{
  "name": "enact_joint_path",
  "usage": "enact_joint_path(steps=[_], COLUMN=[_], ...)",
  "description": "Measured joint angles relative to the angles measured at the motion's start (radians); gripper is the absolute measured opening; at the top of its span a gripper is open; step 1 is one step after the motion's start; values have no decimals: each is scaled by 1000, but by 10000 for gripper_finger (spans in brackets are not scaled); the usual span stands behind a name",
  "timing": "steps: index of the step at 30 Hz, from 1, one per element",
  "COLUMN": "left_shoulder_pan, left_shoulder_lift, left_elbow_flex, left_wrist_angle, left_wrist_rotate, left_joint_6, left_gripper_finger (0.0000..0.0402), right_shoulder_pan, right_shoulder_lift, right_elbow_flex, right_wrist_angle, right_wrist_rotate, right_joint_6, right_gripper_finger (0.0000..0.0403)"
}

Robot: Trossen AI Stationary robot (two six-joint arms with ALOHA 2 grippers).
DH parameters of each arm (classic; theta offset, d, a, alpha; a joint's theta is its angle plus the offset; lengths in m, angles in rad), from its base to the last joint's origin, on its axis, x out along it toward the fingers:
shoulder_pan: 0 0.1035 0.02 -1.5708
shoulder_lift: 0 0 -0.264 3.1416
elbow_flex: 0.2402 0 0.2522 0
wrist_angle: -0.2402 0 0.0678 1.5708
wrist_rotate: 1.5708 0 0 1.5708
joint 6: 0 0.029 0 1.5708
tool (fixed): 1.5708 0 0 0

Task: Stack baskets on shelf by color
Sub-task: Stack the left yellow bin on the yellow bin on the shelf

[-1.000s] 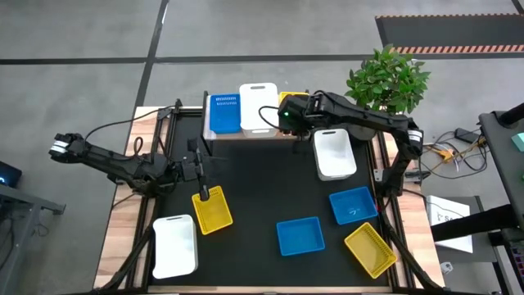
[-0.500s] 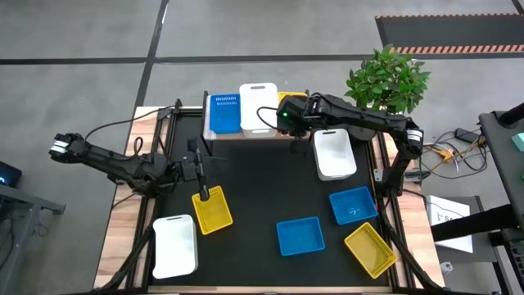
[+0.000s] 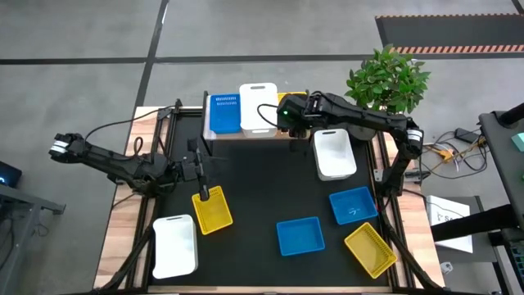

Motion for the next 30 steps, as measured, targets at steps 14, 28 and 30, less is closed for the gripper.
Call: enact_joint_path(steps=[14,28,30], left_shoulder_pan=[0,-1,-1], left_shoulder_lift=[0,0,0], left_elbow_flex=[0,0,0], left_wrist_angle=[0,0,0], left_wrist_rotate=[0,0,0], left_joint_6=[0,-44,-61], left_gripper_finger=[93,93,93], right_shoulder_pan=[43,367,416], right_shoulder_lift=[0,-45,-62], right_elbow_flex=[174,164,134], right_wrist_angle=[-168,-230,-210], right_wrist_rotate=[-1,-3,-3], right_joint_6=[155,297,325], right_gripper_finger=[144,75,60])
